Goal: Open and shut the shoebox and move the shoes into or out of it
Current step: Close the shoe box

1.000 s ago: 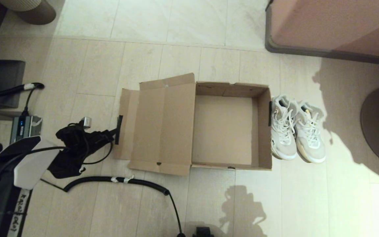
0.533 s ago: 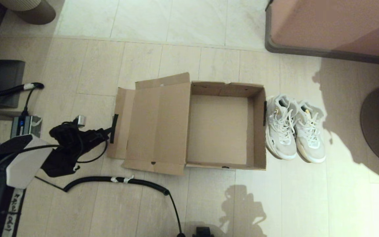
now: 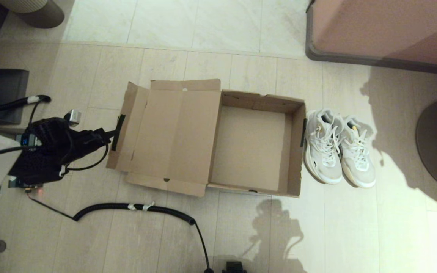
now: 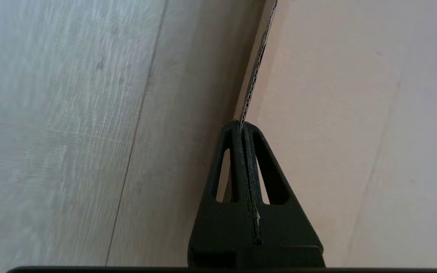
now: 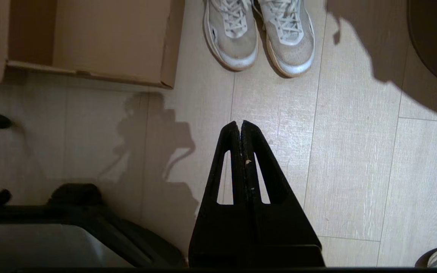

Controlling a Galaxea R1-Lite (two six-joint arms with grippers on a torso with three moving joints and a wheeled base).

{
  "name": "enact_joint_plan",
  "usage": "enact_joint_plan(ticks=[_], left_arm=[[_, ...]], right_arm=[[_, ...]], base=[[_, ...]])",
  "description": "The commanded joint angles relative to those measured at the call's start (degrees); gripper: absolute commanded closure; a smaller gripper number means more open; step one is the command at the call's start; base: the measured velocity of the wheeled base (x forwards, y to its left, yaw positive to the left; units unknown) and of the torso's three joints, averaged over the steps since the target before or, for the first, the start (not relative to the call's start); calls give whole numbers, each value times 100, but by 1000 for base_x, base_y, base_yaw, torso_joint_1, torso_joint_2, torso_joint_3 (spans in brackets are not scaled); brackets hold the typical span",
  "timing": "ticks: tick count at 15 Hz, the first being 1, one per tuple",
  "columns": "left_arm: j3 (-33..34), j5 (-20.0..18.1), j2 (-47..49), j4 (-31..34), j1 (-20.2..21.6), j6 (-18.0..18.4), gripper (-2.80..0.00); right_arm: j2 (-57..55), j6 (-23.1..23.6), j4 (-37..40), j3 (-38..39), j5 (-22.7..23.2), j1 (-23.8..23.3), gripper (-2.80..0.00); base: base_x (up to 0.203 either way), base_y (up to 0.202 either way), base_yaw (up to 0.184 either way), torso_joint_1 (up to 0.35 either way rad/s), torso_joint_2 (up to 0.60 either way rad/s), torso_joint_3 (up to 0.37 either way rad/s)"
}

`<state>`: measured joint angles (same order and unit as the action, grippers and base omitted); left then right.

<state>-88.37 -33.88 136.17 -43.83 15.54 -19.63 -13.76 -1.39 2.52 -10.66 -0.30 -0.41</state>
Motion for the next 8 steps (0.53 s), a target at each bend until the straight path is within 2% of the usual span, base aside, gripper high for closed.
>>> enact_joint_plan(ticks=[1, 5, 8], left_arm=[[167, -21, -638, 226, 0, 168, 0], [353, -14, -1432, 875, -3, 236, 0], [801, -14, -2032, 1129, 32, 256, 0]], right_arm=[[-1426, -114, 1, -705, 10, -1, 0], [-4530, -440, -267, -1700, 104, 22, 0], [-6785, -783, -1494, -1983, 279, 61, 0]], base=[[0, 0, 0, 0, 0, 0], [0, 0, 0, 0, 0, 0], [0, 0, 0, 0, 0, 0]])
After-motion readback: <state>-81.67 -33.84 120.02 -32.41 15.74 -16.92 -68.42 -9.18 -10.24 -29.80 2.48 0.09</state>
